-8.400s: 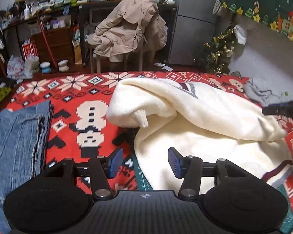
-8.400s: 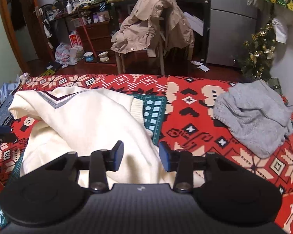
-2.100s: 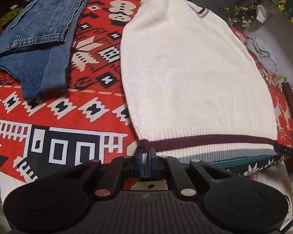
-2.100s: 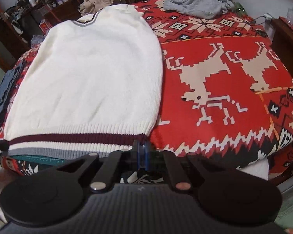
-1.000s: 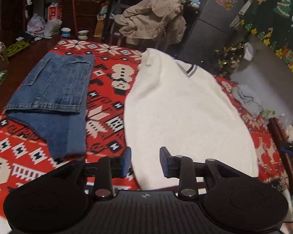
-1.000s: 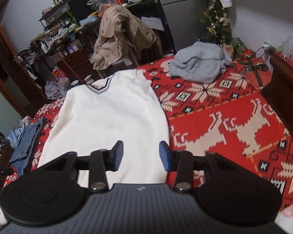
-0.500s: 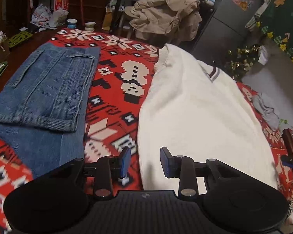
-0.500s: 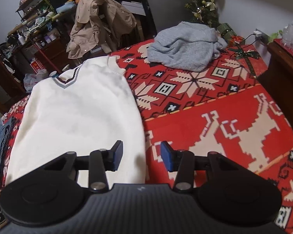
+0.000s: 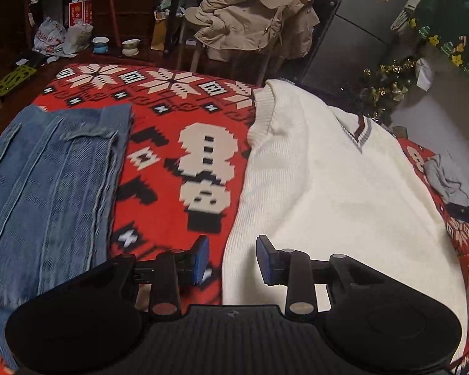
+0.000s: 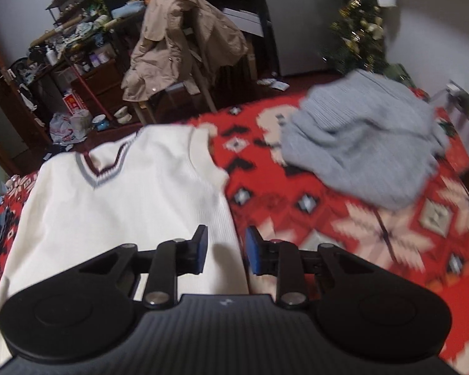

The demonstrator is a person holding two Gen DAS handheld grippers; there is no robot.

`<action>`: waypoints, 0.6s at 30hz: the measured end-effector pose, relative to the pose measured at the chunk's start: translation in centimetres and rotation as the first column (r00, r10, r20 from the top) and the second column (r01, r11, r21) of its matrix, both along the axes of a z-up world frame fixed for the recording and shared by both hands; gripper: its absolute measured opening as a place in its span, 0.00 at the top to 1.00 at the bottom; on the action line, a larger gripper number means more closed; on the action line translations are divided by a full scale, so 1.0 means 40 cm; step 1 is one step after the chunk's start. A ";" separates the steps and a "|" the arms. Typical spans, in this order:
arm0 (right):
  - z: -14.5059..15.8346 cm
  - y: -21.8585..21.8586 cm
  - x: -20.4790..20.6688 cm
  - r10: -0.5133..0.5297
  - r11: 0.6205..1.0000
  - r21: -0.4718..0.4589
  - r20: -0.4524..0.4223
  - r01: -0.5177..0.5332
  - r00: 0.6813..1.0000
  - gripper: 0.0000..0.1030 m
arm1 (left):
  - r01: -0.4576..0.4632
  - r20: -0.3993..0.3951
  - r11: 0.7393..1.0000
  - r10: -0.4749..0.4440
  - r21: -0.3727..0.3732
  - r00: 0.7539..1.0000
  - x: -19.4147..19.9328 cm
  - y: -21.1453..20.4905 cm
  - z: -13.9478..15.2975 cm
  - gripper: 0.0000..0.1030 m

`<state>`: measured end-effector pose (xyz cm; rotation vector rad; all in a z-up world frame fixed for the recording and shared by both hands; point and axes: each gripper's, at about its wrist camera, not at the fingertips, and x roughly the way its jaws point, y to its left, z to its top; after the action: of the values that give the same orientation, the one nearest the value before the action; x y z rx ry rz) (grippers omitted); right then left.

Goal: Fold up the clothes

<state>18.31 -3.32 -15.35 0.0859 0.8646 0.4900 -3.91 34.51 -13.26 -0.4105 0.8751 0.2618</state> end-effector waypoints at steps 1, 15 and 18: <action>-0.007 0.013 0.024 -0.001 1.000 0.000 0.001 0.001 1.000 0.71 | 0.002 0.000 1.000 -0.002 0.002 1.000 0.011 0.001 0.000 0.69; -0.094 0.214 0.132 0.154 0.961 -0.243 0.060 -0.135 0.986 0.87 | -0.006 -0.009 1.000 0.006 -0.008 1.000 0.083 0.025 -0.030 0.68; -0.094 0.235 0.126 0.165 0.952 -0.273 0.078 -0.139 0.983 0.94 | -0.006 -0.001 1.000 0.006 -0.004 1.000 0.094 0.024 -0.031 0.68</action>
<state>23.37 6.09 -19.10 -0.2526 0.8350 0.5134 -0.14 35.47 -14.49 -0.4168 0.8759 0.2657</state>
